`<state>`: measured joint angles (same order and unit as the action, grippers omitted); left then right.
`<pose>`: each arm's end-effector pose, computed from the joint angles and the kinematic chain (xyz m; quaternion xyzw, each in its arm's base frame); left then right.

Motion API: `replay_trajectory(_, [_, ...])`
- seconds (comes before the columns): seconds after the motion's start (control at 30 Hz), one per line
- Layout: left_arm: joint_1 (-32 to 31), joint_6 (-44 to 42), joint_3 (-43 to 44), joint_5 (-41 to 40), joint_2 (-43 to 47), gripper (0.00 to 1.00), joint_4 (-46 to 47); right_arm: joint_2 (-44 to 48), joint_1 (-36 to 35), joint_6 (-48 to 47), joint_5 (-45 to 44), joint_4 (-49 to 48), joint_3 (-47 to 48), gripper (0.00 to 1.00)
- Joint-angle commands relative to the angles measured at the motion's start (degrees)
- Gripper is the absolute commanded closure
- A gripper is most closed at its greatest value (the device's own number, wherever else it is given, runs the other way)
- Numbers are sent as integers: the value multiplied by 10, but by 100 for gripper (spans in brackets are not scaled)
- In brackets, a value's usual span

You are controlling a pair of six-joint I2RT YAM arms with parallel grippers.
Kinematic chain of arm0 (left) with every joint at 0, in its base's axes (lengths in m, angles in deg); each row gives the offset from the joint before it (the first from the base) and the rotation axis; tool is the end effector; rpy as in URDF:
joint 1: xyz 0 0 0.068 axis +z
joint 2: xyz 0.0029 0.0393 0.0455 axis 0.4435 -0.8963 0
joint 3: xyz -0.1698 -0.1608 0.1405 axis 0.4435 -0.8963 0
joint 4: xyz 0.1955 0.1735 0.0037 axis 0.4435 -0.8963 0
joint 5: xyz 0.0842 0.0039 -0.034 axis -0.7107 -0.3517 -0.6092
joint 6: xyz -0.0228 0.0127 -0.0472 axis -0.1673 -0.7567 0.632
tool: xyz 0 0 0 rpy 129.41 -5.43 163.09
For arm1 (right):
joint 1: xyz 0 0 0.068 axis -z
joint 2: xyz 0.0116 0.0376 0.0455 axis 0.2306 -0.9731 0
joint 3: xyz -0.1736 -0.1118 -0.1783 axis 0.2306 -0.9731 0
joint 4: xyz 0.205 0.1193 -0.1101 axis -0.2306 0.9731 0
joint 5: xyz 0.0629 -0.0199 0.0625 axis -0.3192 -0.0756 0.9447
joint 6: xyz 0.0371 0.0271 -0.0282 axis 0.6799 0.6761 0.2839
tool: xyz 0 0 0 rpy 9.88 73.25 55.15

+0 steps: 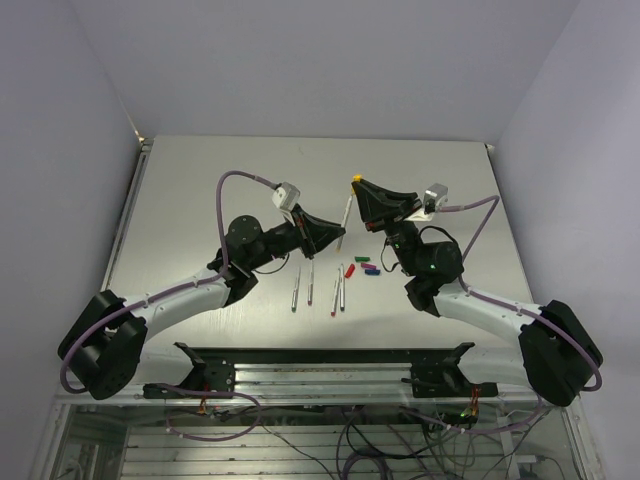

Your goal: Insert the pens into the pen caps

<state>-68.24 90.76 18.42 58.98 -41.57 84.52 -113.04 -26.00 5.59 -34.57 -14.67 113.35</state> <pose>0.2034 -0.2003 0.2878 0.1989 0.6234 -0.5466 0.5226 0.1953 0.1565 0.3149 -0.0509 0.4666 0.4102 0.7819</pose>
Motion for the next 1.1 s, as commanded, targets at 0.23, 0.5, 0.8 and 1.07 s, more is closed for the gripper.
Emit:
replay_trajectory(0.23, [-4, -12, -3, 0, 8, 93, 28, -7, 2, 21, 1, -16, -7, 100])
replay_trajectory(0.5, [-4, -10, -6, 1, 10, 93, 34, -13, 2, 29, 0, -10, -11, 100])
replay_trajectory(0.8, [-4, -11, -17, -16, 15, 93, 54, -14, 2, 61, 29, 21, -13, 100])
replay_trajectory(1.07, [-4, 6, -28, -26, 11, 93, 109, -28, 2, 117, 88, 32, -22, 100])
